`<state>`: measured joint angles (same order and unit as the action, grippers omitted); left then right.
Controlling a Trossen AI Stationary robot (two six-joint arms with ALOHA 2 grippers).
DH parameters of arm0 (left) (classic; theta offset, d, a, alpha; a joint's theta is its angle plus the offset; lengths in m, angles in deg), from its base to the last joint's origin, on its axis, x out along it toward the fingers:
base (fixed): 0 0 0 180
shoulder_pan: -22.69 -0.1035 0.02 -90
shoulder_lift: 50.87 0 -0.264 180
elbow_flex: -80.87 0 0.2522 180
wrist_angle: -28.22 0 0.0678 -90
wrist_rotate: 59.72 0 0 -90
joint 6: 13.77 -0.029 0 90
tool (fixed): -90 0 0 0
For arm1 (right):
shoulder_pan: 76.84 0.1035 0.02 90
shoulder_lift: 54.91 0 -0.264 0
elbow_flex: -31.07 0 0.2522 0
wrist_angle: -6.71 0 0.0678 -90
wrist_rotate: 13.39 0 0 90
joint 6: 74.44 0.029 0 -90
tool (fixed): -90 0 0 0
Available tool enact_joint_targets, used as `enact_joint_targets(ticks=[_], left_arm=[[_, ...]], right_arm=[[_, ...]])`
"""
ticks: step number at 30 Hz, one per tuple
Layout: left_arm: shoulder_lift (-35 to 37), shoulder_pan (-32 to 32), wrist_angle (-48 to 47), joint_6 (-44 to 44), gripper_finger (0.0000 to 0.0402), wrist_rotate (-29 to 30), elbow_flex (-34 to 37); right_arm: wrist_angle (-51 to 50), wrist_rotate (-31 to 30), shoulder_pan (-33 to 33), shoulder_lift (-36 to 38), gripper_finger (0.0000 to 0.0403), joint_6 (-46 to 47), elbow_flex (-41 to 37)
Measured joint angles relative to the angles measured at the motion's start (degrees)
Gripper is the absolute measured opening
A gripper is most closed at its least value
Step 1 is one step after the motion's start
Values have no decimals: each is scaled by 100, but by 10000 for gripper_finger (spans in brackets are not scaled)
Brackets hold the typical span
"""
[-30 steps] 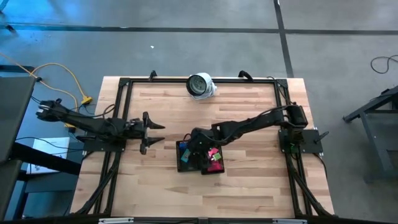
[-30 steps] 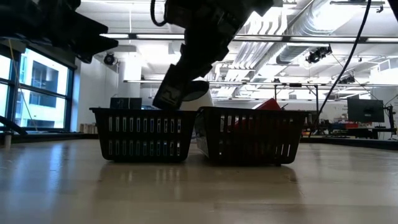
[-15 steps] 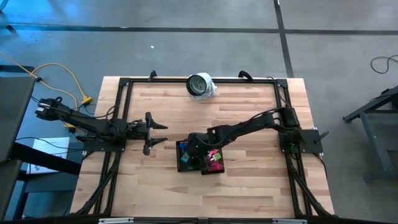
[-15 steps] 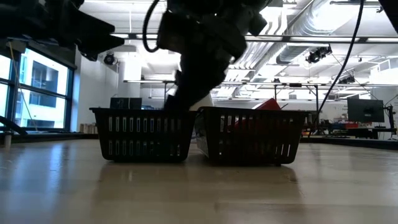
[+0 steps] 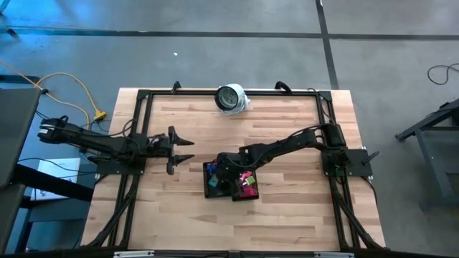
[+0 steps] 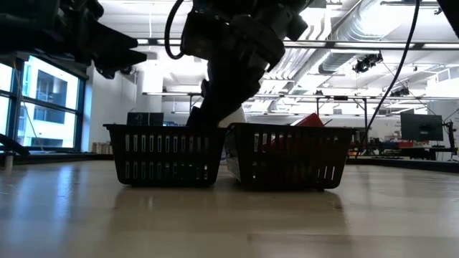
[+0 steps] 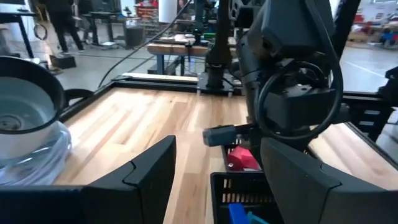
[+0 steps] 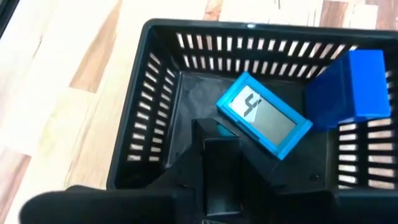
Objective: Pick & Place Office items
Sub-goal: Put the black digital clock into the left black bin, then return to Home Position
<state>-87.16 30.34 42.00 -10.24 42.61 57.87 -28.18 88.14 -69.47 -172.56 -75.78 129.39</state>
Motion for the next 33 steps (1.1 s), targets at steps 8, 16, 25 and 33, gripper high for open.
enact_joint_targets(ticks=[8,16,25,33], left_arm=[[-2,-233,2,79,226,-331,0],[-2,-273,-2,87,226,-390,0],[-2,-281,-3,42,226,-386,0],[131,-423,-31,-61,226,-381,6]], right_arm=[[125,125,-2,2,96,18,0],[125,230,-2,9,156,129,0],[99,144,-2,47,229,-70,178],[-332,-1046,-5,545,252,-497,404]])
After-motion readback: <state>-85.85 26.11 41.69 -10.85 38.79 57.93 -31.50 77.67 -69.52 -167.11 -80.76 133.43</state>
